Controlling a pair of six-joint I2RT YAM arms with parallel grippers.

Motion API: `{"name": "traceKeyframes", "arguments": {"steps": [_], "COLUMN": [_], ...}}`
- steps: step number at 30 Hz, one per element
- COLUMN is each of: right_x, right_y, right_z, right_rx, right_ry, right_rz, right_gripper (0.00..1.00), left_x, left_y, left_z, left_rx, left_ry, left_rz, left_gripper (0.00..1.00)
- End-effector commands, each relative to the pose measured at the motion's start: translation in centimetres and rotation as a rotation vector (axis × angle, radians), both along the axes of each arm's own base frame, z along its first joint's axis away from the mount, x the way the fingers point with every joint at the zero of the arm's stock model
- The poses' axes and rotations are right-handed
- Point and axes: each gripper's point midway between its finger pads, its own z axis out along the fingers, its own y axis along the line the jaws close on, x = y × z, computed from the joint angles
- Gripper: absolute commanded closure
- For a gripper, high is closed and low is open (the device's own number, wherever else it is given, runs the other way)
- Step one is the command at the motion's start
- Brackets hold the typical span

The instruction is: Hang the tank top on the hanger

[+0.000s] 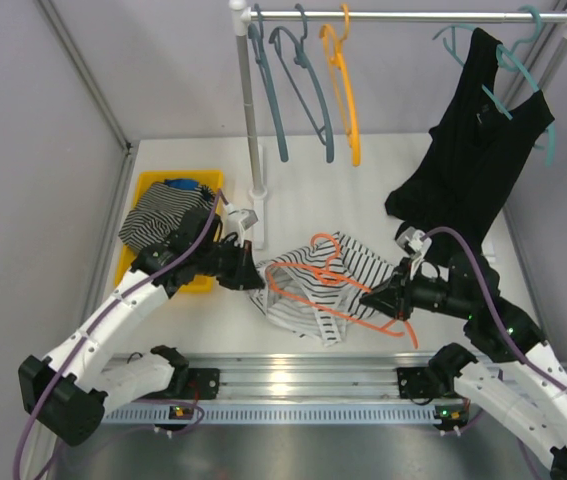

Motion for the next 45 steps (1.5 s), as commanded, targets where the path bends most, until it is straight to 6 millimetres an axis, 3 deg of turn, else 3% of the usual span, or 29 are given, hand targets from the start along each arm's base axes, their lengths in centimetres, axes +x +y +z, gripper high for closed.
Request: {"name": "traceKeyframes", "arguments": {"steps": [1,6,10,15,22,26,30,31,34,38,45], "right_x": [-0.7,-1.6,-1.2,-0.2,0.5,1.0,1.1,1.3,1.4,1.4,1.6], "right_y": [0.7,2.4,3.2,4.7,7.9,8.8,8.9,8.9,8.9,8.9,8.9], "right_z": [4.4,3.4,2.7,2.5,0.5,-0.6,-1.6,-1.6,-2.1,-2.2,-2.6], "right_rx": [0.098,0.177,0.208,0.257,0.273,0.284,0.307,0.312,0.305,0.306,0.303], "right_ry": [-0.107,-0.035,-0.028,-0.061,-0.105,-0.121,-0.124,-0.127,-0.118,-0.114,-0.103], "right_rz": [0.056,0.157,0.165,0.170,0.175,0.168,0.157,0.151,0.147,0.142,0.131], "right_gripper": [1.00,1.00,1.00,1.00,1.00,1.00,1.00,1.00,1.00,1.00,1.00], "left_x": [0.7,1.3,1.4,1.3,1.6,1.9,2.7,3.2,3.4,3.3,2.1], "left_y": [0.4,-0.4,-0.9,-1.4,-1.2,-0.8,0.6,1.1,1.8,2.0,2.0], "left_z": [1.4,3.2,3.4,3.3,2.4,1.9,1.1,0.9,1.0,1.9,5.7], "left_rx": [0.002,-0.063,-0.080,-0.105,-0.080,-0.050,0.032,0.061,0.083,0.064,-0.067], "left_ry": [-0.043,-0.093,-0.083,-0.069,-0.052,-0.053,-0.061,-0.075,-0.093,-0.120,-0.255], "left_rz": [0.040,0.039,0.024,0.011,0.030,0.058,0.130,0.162,0.200,0.212,0.196], "left_gripper": [0.99,0.97,0.96,0.94,0.90,0.84,0.73,0.63,0.46,0.41,0.34]}}
